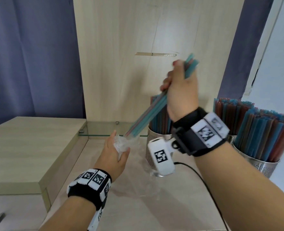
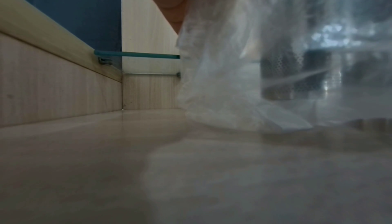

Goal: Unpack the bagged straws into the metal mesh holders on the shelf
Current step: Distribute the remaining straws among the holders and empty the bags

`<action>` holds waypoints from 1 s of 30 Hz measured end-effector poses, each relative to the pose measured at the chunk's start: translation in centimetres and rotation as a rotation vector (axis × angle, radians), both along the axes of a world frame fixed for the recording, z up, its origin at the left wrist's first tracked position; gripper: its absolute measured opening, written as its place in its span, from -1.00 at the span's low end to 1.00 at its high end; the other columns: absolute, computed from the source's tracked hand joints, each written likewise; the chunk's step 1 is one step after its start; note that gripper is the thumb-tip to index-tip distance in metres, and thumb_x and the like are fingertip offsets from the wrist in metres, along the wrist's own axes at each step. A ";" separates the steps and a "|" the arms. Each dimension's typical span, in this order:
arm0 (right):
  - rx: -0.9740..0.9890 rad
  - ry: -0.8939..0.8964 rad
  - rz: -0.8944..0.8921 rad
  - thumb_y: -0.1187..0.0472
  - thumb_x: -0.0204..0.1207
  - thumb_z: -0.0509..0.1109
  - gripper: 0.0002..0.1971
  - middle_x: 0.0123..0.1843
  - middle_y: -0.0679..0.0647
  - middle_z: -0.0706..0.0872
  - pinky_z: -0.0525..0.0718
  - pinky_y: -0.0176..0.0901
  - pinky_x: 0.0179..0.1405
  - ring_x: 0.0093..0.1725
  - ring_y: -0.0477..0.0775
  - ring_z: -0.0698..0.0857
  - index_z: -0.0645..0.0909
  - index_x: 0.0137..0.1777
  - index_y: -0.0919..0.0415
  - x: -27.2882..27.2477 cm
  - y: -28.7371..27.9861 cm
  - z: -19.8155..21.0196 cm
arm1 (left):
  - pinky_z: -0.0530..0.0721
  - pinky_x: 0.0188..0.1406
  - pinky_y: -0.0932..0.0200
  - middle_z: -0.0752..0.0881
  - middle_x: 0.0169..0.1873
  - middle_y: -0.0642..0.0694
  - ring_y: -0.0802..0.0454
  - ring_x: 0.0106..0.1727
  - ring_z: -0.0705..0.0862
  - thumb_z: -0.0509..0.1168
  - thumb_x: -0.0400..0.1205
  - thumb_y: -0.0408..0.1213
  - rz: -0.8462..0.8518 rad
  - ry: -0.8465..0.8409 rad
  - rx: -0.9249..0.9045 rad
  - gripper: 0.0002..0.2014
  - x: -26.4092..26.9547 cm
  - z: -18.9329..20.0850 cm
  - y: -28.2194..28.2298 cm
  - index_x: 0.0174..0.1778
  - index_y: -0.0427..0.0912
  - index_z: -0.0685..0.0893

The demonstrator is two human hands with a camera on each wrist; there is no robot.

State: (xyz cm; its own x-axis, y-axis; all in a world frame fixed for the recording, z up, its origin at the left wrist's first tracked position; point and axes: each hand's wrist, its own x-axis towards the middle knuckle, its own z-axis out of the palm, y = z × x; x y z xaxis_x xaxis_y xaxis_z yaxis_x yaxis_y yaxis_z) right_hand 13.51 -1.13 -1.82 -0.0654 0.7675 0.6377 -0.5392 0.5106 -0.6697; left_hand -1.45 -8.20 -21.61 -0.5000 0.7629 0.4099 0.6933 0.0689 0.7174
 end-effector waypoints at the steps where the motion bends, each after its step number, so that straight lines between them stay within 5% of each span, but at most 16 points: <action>1: -0.002 0.058 0.009 0.19 0.76 0.12 -0.84 -0.45 -0.08 0.40 0.50 -0.23 -0.50 -0.53 -0.11 0.40 0.43 -0.07 0.14 1.5 0.2 0.8 | 0.21 0.38 0.36 0.14 0.67 -0.12 -0.02 0.62 0.29 0.23 0.70 -0.09 0.006 -0.010 -0.005 -0.24 0.1 0.1 -0.1 0.72 -0.16 -0.03; 5: -0.048 0.203 0.039 0.20 0.76 0.15 -0.86 -0.44 -0.04 0.45 0.54 -0.20 -0.44 -0.51 -0.09 0.46 0.42 -0.07 0.13 7.1 1.6 2.8 | 0.24 0.34 0.33 0.14 0.68 -0.14 -0.05 0.62 0.28 0.23 0.71 -0.11 0.014 -0.015 -0.003 -0.26 0.2 0.2 -0.2 0.72 -0.15 -0.03; 10: -0.088 0.146 -0.092 0.13 0.74 0.15 -0.93 -0.40 -0.06 0.49 0.62 -0.15 -0.32 -0.45 -0.08 0.51 0.43 0.03 0.06 10.4 3.8 2.1 | 0.25 0.35 0.29 0.12 0.68 -0.15 -0.07 0.63 0.27 0.23 0.71 -0.10 0.023 -0.017 0.004 -0.26 0.4 0.3 -0.3 0.72 -0.15 -0.01; 19: 0.039 0.173 -0.359 0.12 0.75 0.12 -0.83 -0.42 0.03 0.32 0.42 -0.16 -0.55 -0.53 -0.01 0.31 0.29 -0.09 0.11 7.8 4.7 0.2 | 0.29 0.40 0.19 0.13 0.68 -0.16 -0.10 0.63 0.28 0.23 0.70 -0.07 0.039 -0.019 -0.011 -0.26 0.4 0.4 -0.3 0.72 -0.11 -0.02; 24: -0.004 0.197 -0.500 -0.28 0.54 0.17 -0.65 -0.25 0.20 0.43 0.59 0.12 -0.27 -0.32 0.17 0.43 0.37 -0.12 0.01 6.4 5.3 0.1 | 0.26 0.37 0.23 0.13 0.68 -0.16 -0.09 0.63 0.28 0.21 0.71 -0.05 0.040 0.001 -0.019 -0.25 0.4 0.4 -0.3 0.72 -0.11 -0.04; 27: -0.020 0.166 -0.514 -0.33 0.50 0.15 -0.63 -0.25 0.15 0.48 0.66 0.22 -0.19 -0.29 0.15 0.49 0.41 -0.11 -0.03 5.4 6.1 -0.1 | 0.26 0.38 0.25 0.12 0.69 -0.15 -0.08 0.63 0.29 0.21 0.71 -0.05 0.042 0.011 -0.011 -0.25 0.4 0.3 -0.3 0.72 -0.14 -0.03; 30: 0.056 0.054 -0.441 -0.32 0.52 0.13 -0.69 -0.34 -0.02 0.46 0.55 0.11 -0.23 -0.35 0.09 0.47 0.41 -0.12 -0.10 3.9 6.4 -0.9 | 0.27 0.38 0.25 0.13 0.68 -0.14 -0.07 0.63 0.30 0.21 0.71 -0.05 0.042 0.011 -0.003 -0.26 0.4 0.3 -0.3 0.72 -0.13 -0.02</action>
